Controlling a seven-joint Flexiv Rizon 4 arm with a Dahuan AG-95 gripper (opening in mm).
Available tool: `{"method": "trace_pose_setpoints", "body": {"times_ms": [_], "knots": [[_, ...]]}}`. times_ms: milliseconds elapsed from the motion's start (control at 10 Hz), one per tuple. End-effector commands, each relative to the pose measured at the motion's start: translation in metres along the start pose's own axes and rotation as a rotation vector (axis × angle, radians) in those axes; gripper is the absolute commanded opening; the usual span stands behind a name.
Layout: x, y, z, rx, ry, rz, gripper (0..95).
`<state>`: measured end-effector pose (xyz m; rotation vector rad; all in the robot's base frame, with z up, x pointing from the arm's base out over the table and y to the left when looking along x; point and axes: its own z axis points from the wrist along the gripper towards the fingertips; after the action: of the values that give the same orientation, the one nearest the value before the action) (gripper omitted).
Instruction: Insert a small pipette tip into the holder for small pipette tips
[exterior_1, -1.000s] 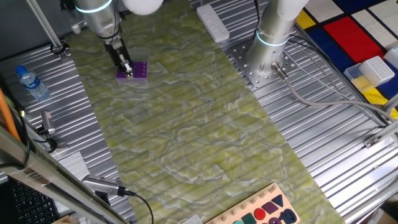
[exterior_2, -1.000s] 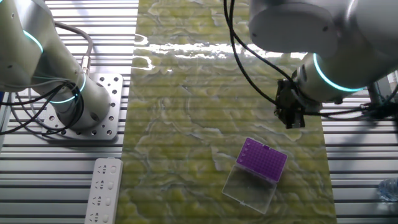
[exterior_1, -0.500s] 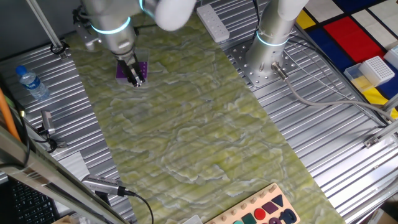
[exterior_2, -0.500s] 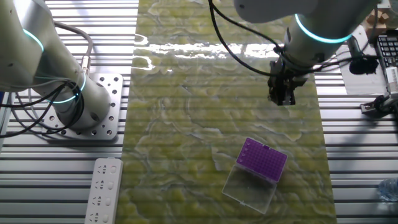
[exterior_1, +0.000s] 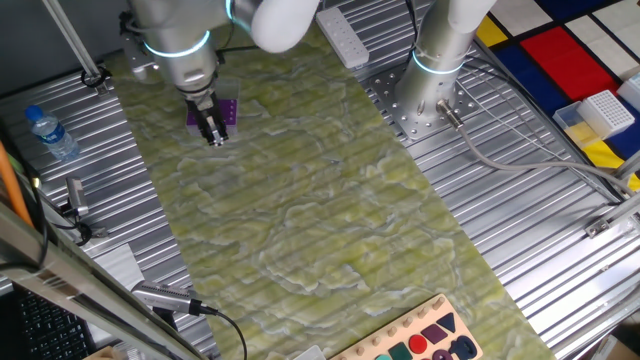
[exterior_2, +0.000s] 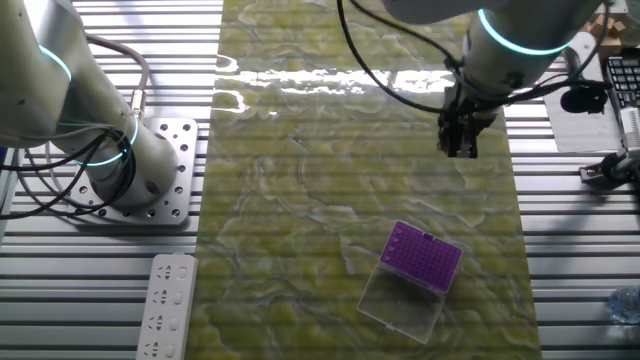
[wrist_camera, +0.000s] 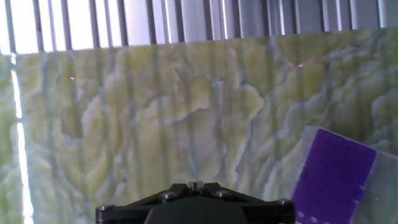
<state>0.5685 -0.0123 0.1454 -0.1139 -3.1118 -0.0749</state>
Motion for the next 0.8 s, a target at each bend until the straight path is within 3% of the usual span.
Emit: {"method": "trace_pose_setpoints", "body": {"times_ms": [100,800], "knots": [[0.0,0.0,0.001,-0.001,-0.004,0.0,0.0],[0.018,-0.022,0.015,-0.013,-0.011,0.023,0.0]]}}
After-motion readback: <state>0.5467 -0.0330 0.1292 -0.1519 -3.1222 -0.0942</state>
